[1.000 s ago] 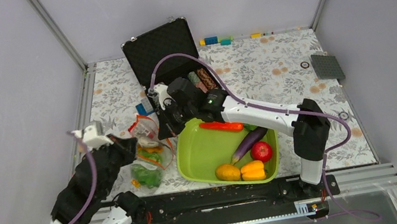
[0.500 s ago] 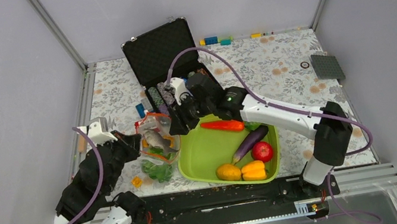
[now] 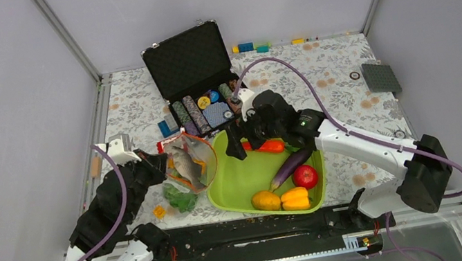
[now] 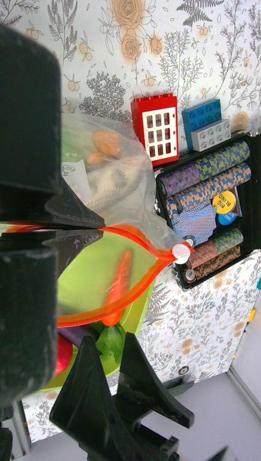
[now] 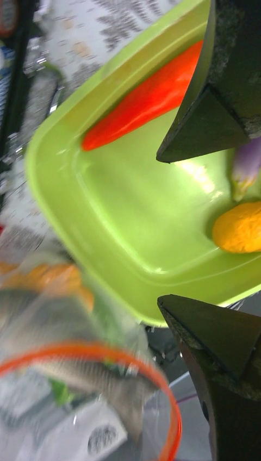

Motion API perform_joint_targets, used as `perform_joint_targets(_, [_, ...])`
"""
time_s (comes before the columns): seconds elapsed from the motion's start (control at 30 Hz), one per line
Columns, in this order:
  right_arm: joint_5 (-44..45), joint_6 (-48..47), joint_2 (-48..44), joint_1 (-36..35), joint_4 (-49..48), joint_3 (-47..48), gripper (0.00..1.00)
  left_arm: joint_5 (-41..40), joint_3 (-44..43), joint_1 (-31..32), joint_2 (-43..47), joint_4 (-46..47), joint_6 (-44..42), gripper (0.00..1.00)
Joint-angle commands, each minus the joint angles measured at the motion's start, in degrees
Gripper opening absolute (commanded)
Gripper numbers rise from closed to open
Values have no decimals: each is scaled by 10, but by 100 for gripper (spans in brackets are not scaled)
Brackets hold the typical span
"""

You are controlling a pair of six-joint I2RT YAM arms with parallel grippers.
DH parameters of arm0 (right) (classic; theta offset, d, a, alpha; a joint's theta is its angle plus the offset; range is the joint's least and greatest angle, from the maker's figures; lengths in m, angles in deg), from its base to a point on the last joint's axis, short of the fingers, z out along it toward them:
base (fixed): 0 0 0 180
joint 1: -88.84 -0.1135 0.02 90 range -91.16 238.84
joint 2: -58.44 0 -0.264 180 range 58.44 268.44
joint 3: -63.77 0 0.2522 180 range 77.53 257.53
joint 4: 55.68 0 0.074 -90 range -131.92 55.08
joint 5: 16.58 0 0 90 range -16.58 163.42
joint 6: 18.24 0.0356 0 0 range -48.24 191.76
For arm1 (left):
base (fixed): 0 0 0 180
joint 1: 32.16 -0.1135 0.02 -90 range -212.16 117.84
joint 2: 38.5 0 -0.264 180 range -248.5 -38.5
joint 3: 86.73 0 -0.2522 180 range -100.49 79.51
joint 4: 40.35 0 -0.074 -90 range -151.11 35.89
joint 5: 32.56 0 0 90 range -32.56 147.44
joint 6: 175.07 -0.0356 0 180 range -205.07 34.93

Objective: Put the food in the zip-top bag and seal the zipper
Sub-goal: Adjust the zipper food storage bag at the center of the board, then pick up the fake vegetable from the bin.

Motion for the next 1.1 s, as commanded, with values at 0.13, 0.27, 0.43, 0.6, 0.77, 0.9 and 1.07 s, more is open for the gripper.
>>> perform_joint_targets(0.13, [36, 40, -6, 0, 154, -58, 100, 23, 11, -1, -1, 51, -11, 0])
perform_joint_targets(0.27, [9, 42, 4, -32, 177, -73, 100, 32, 9, -1, -10, 55, -14, 0])
perform_joint_targets(0.43, [0, 55, 50, -72, 209, -58, 97, 39, 13, -1, -13, 58, -13, 0])
perform_joint_targets(0.6, [31, 81, 90, -97, 227, -55, 93, 42, 24, -1, 0, 67, -11, 0])
perform_joint_targets(0.77, [24, 94, 123, -107, 214, -49, 90, 44, 23, -1, -4, 67, -12, 0])
perform_joint_targets(0.9, [47, 96, 146, -108, 210, -51, 88, 47, 24, -1, -8, 67, -12, 0])
perform_joint_targets(1.07, [73, 96, 173, -108, 202, -44, 79, 48, 27, -1, -11, 71, -11, 0])
